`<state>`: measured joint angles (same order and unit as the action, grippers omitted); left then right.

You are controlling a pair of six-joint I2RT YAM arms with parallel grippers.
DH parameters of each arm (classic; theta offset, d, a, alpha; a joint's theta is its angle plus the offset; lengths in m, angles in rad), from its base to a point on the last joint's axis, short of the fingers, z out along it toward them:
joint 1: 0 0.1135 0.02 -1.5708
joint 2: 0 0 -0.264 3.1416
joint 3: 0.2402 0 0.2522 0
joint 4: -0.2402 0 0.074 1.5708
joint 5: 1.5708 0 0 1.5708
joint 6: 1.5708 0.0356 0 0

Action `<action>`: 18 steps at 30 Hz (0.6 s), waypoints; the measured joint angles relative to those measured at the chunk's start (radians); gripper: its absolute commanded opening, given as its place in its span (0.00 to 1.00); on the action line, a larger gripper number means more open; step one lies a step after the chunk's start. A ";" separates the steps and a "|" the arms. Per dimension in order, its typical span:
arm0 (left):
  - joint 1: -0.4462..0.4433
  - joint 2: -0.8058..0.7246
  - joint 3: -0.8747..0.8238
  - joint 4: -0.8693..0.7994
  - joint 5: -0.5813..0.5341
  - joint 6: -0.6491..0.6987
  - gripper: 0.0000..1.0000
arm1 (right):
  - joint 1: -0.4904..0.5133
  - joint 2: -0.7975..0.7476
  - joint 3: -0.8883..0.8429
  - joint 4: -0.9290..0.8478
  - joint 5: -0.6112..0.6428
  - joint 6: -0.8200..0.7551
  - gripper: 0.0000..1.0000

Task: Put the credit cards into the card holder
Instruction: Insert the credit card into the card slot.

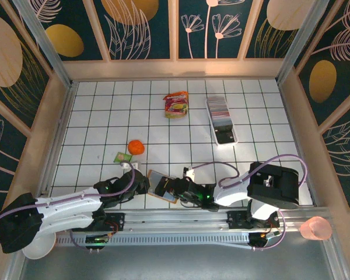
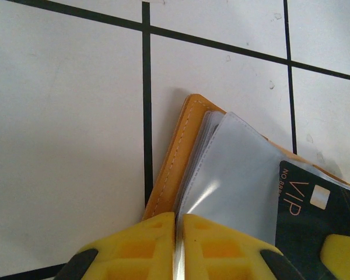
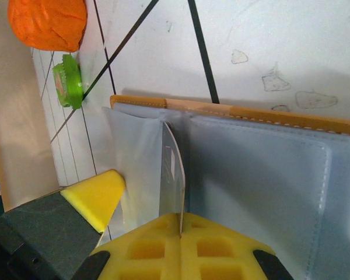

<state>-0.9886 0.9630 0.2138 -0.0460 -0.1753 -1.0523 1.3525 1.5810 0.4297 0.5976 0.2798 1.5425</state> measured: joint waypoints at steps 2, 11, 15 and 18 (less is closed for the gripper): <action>0.000 0.000 -0.003 0.003 0.001 -0.002 0.14 | 0.001 0.000 0.002 -0.001 0.000 0.013 0.00; 0.000 0.000 -0.012 0.019 0.003 -0.007 0.17 | 0.002 0.015 0.009 0.010 -0.001 0.039 0.00; 0.000 0.000 -0.013 0.021 0.004 -0.007 0.17 | 0.002 0.036 0.009 0.045 -0.001 0.033 0.00; 0.000 0.000 -0.015 0.024 0.004 -0.007 0.17 | 0.002 0.050 0.014 0.065 -0.002 0.023 0.00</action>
<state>-0.9886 0.9627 0.1989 -0.0216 -0.1715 -1.0592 1.3544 1.6314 0.4442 0.6628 0.2779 1.5650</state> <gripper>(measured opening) 0.165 0.046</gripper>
